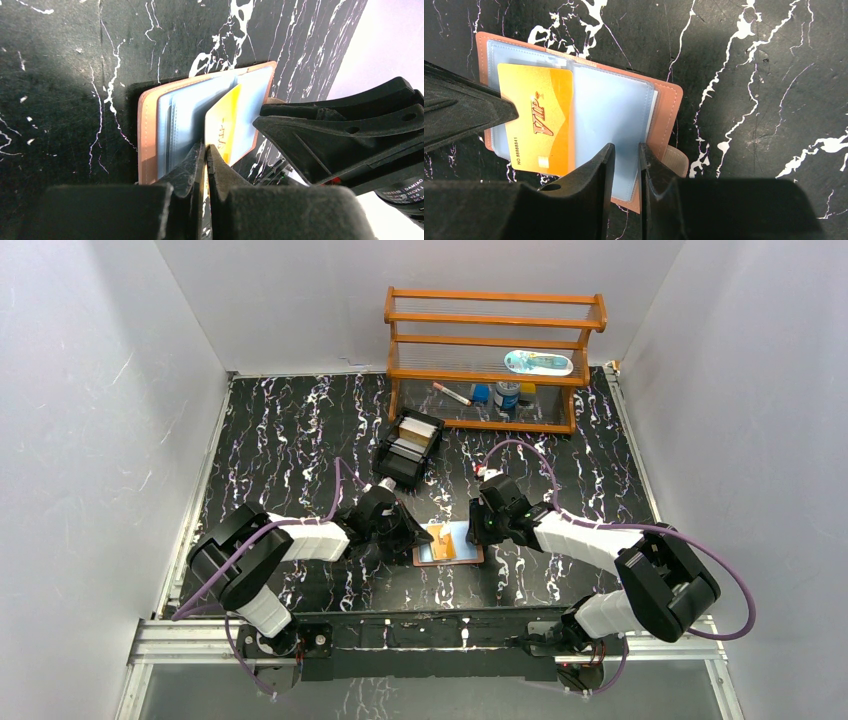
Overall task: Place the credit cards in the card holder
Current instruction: Insert the credit card into the card holder.
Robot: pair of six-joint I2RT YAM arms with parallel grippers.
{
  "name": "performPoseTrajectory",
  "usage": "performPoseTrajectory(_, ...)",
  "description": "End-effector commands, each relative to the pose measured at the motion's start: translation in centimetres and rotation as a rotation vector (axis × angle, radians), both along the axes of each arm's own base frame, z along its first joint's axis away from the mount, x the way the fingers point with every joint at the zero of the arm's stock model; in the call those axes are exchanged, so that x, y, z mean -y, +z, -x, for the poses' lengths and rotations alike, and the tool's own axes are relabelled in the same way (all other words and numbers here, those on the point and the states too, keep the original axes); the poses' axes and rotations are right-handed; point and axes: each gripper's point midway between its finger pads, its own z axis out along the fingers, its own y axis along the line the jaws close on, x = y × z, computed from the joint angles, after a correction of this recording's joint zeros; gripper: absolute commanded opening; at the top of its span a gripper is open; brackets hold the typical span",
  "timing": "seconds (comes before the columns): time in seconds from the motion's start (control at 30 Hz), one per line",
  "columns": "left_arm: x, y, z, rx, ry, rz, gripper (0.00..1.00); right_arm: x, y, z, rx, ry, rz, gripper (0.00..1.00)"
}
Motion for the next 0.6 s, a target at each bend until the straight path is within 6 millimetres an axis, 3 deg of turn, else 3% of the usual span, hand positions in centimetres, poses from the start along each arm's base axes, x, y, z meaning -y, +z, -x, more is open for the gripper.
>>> performPoseTrajectory(0.0, -2.2, -2.1, 1.2, -0.048, 0.022, -0.116, 0.00, 0.7, -1.0, 0.9, -0.033, -0.001, 0.026, 0.31)
performPoseTrajectory(0.57, -1.2, -1.5, 2.1, -0.071, 0.015, -0.085, 0.00, 0.8, -1.1, 0.9, -0.036, -0.002, 0.032, 0.31)
